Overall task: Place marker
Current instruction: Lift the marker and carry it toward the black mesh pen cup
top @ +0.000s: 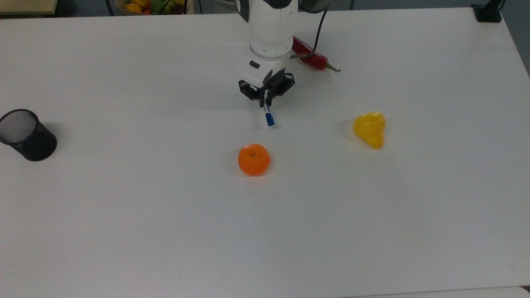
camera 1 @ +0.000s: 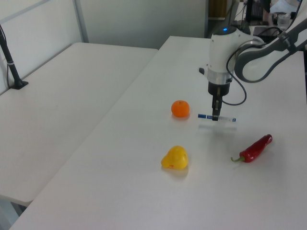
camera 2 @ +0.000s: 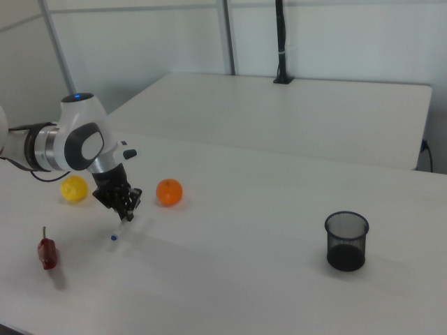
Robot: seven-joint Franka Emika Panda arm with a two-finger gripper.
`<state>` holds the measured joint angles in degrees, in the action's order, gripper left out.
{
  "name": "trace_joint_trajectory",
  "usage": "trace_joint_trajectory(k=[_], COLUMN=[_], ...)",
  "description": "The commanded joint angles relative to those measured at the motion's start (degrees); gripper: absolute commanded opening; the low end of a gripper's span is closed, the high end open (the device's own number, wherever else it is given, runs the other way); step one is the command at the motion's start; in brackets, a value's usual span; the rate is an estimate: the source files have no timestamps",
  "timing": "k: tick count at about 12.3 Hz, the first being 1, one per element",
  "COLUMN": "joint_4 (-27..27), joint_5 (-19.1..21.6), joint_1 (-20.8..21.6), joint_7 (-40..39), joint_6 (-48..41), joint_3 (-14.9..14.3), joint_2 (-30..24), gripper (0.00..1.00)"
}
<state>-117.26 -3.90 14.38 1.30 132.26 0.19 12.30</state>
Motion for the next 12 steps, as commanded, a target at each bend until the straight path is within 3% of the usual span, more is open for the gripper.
trace_joint_trajectory(k=[1,6,12], joint_4=[4.1,12.2,19.0], joint_5=[0.8,4.3,8.3], joint_1=[-1.5,-3.0,-3.7], joint_7=[1.6,1.2,0.8], joint_6=[-6.6,-17.7,-24.8], joint_3=[-0.5,-3.0,-8.5], joint_2=[-4.6,-7.1,-9.8], gripper=[0.0,0.0,0.0])
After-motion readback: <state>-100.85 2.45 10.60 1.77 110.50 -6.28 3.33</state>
